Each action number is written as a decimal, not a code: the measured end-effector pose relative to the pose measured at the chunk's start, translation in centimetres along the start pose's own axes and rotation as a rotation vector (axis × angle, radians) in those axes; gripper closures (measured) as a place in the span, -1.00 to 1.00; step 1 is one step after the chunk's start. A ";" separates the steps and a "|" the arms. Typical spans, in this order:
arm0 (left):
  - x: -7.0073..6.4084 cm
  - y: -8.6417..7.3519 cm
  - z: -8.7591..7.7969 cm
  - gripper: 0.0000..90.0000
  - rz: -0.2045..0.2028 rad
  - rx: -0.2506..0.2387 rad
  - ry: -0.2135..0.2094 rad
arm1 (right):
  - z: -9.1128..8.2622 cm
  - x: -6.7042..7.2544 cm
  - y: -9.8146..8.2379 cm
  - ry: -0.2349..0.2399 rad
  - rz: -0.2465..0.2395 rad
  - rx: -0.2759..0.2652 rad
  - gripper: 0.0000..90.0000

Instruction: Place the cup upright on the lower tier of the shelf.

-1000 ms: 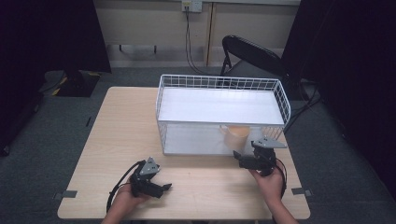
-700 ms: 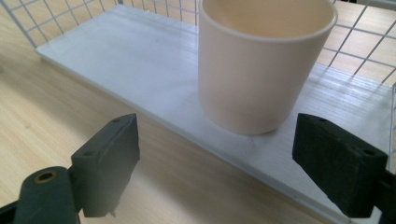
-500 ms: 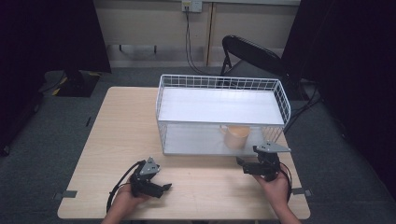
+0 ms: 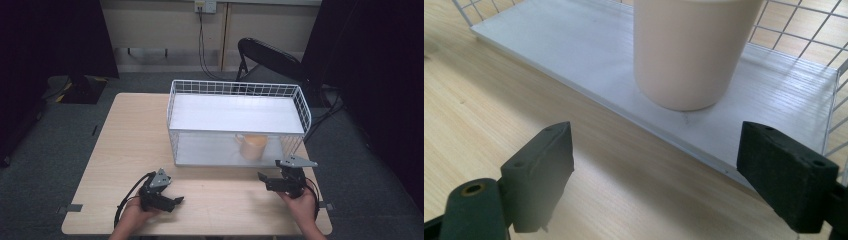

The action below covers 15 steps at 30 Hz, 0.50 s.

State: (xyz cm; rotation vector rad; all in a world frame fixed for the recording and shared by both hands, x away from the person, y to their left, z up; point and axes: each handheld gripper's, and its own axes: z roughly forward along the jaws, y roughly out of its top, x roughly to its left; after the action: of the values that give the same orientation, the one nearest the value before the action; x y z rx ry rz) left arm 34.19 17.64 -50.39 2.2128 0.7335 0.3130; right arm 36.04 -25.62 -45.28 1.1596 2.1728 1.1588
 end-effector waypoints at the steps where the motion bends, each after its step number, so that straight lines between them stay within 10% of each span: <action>1: 0.0 0.0 0.0 -0.73 0.000 0.000 0.000 | 0.0 0.0 0.0 0.000 0.000 0.000 -0.68; 15: 0.0 0.0 0.0 -0.73 0.000 0.000 0.000 | -0.8 -0.7 -0.8 0.010 -0.008 0.009 -0.68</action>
State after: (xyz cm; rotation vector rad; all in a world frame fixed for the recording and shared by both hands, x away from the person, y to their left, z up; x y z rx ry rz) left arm 34.19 17.64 -50.39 2.2127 0.7335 0.3130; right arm 35.56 -26.83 -45.50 1.1507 2.1895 1.1553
